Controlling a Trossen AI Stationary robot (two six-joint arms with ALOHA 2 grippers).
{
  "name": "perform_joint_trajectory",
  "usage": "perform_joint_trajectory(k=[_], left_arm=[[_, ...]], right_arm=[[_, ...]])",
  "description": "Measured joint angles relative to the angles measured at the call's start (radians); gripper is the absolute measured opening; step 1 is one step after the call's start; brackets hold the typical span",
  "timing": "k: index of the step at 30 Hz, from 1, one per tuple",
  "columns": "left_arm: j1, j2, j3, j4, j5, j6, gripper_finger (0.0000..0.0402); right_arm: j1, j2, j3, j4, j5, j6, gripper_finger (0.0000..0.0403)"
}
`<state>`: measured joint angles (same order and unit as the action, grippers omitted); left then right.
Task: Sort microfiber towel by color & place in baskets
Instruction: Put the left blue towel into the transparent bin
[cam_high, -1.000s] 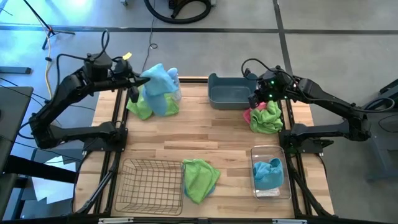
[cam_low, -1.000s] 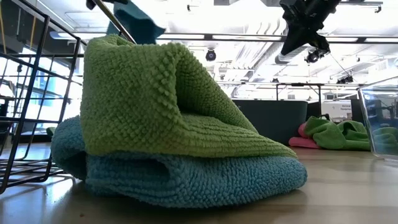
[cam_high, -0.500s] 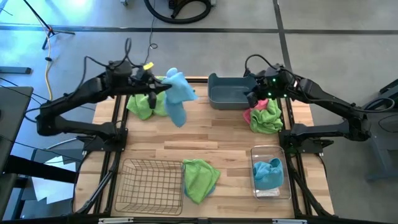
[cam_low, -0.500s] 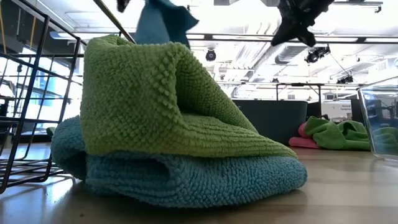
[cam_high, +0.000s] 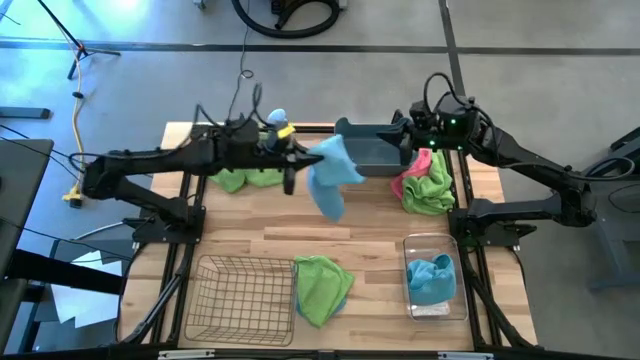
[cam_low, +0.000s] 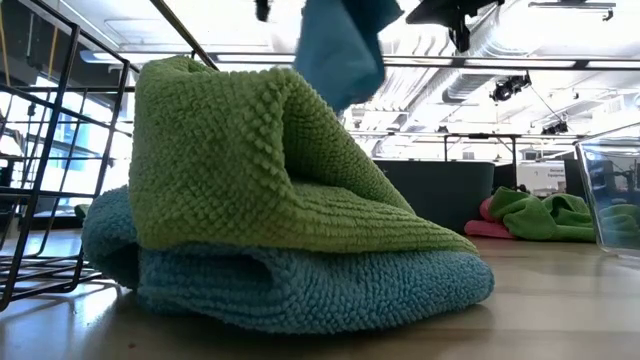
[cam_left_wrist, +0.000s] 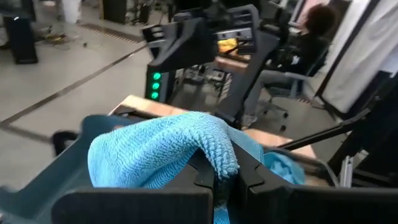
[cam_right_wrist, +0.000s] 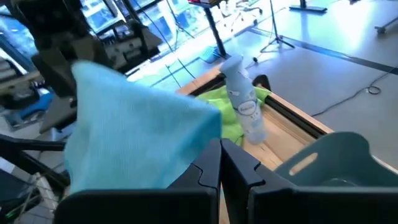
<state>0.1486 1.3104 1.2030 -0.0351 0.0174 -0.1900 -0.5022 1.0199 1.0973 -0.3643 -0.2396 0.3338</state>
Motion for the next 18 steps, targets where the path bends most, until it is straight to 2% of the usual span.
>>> perform_joint_trajectory(k=[5,13,18], left_arm=[[-0.039,0.098,0.000,0.163,0.022,0.009,0.0000],[-0.079,0.236,0.000,0.390,0.083,0.008,0.0000],[-0.110,0.313,0.004,0.557,0.143,0.008,0.0000]], right_arm=[[0.000,0.000,0.000,0.021,-0.003,0.009,0.0000],[0.000,0.000,0.000,0.202,-0.057,0.091,0.0000],[0.000,0.000,0.000,0.248,-0.057,0.137,0.0000]])
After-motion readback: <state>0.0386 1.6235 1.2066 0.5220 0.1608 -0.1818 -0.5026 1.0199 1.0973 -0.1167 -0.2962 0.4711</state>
